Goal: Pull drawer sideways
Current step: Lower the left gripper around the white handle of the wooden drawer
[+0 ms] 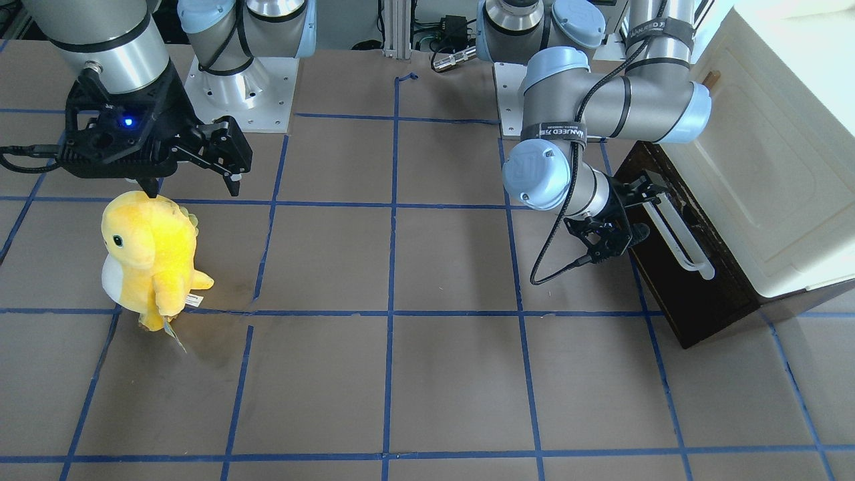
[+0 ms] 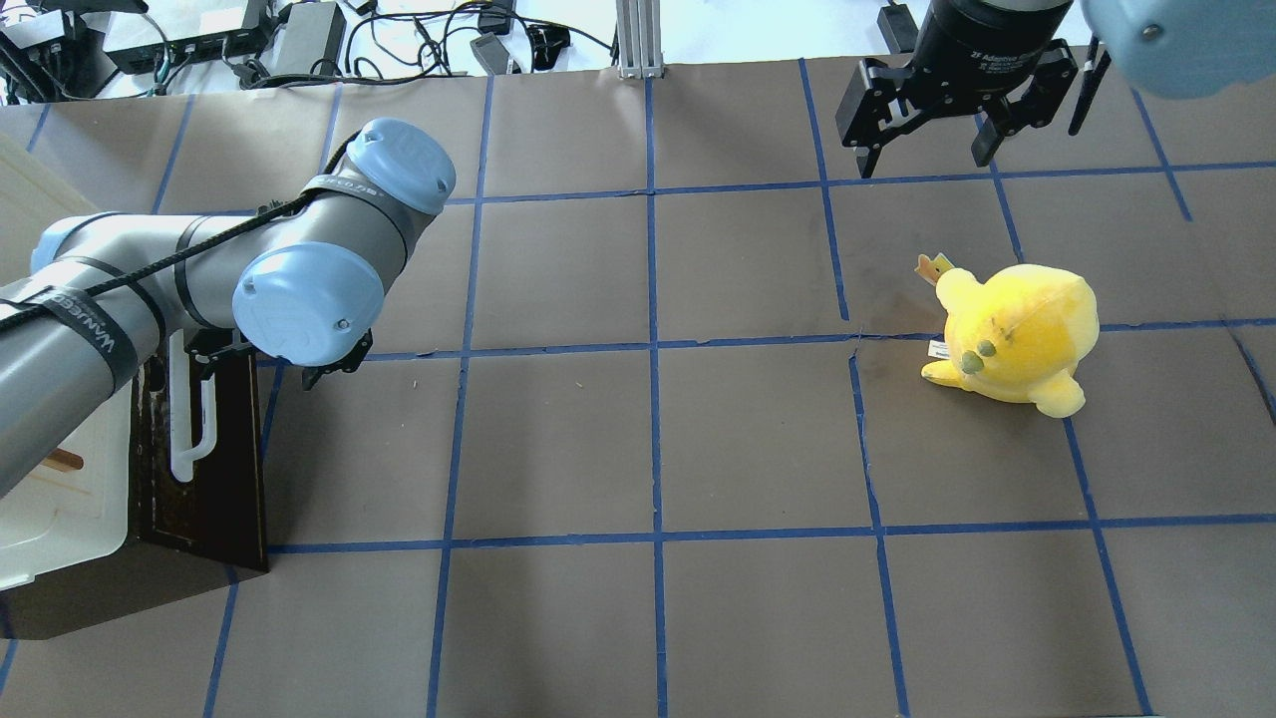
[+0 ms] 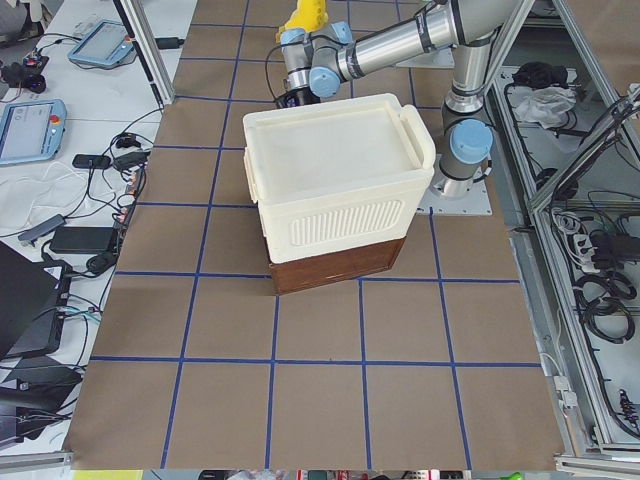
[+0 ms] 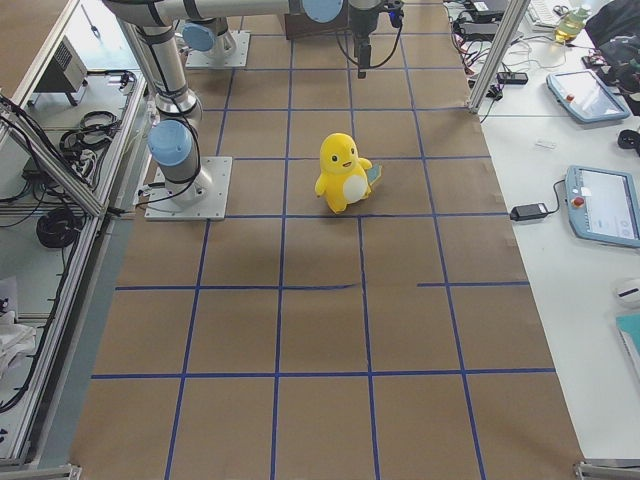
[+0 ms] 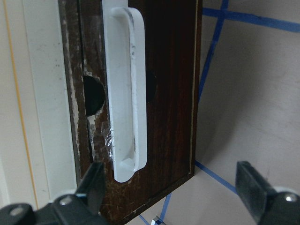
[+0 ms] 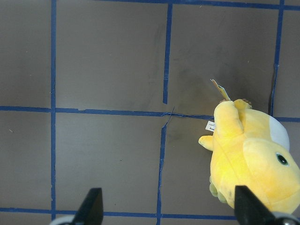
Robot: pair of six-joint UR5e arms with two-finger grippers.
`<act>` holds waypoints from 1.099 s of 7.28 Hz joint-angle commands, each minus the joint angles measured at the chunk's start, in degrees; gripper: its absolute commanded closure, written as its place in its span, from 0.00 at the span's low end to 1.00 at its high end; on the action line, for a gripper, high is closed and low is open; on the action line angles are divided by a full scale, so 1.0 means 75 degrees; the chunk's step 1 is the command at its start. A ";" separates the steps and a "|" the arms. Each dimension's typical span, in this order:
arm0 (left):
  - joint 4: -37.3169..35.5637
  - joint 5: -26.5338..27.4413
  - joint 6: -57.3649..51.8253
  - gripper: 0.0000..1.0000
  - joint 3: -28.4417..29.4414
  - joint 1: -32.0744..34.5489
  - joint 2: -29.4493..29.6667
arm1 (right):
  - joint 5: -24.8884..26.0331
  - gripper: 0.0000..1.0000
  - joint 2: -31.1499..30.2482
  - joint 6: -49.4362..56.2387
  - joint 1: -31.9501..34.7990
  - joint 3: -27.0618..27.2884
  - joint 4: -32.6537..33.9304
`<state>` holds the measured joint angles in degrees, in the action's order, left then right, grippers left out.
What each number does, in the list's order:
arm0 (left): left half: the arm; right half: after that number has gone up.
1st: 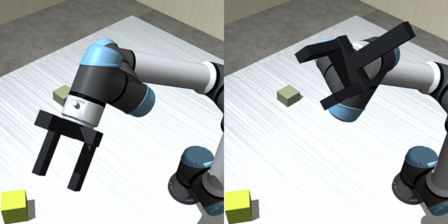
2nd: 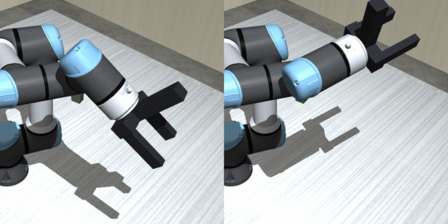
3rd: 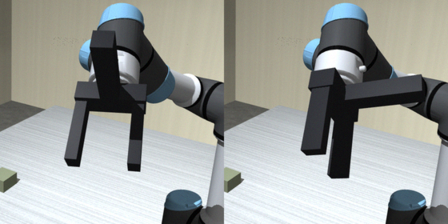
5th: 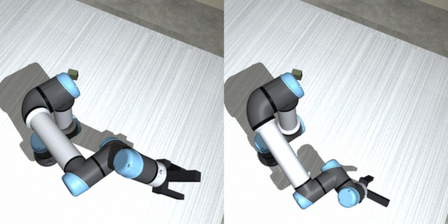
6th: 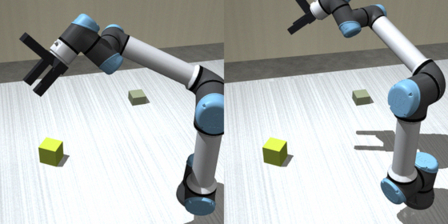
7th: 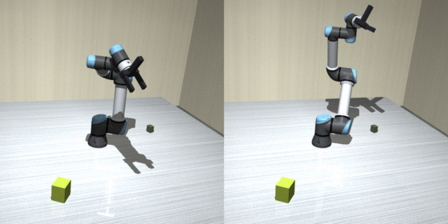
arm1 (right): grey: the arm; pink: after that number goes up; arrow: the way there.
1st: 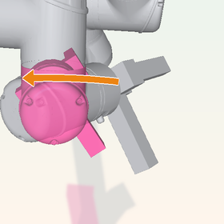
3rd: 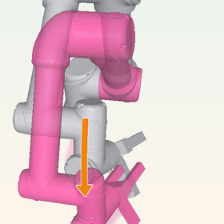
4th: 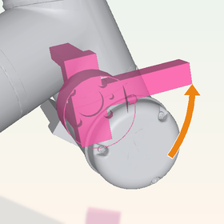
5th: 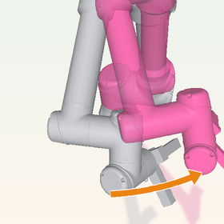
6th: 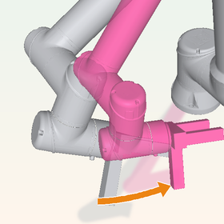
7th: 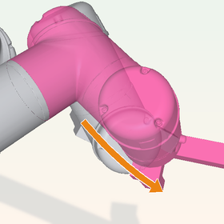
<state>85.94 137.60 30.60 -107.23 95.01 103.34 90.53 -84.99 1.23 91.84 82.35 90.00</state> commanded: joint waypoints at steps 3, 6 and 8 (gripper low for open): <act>-0.0091 0.1558 0.0068 0.00 0.0046 -0.0012 0.0632 | 0.0000 0.00 0.0000 0.0000 0.0000 0.0000 0.0000; -0.0092 0.2217 0.0009 0.00 0.0200 -0.0012 0.1336 | 0.0000 0.00 0.0000 0.0000 0.0000 0.0000 0.0000; 0.0024 0.2546 -0.0037 0.06 0.0316 -0.0012 0.1537 | 0.0000 0.00 0.0000 0.0000 0.0000 0.0000 0.0000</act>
<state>85.51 155.27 30.48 -105.34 94.92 113.99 90.53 -84.99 1.24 91.85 82.35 90.00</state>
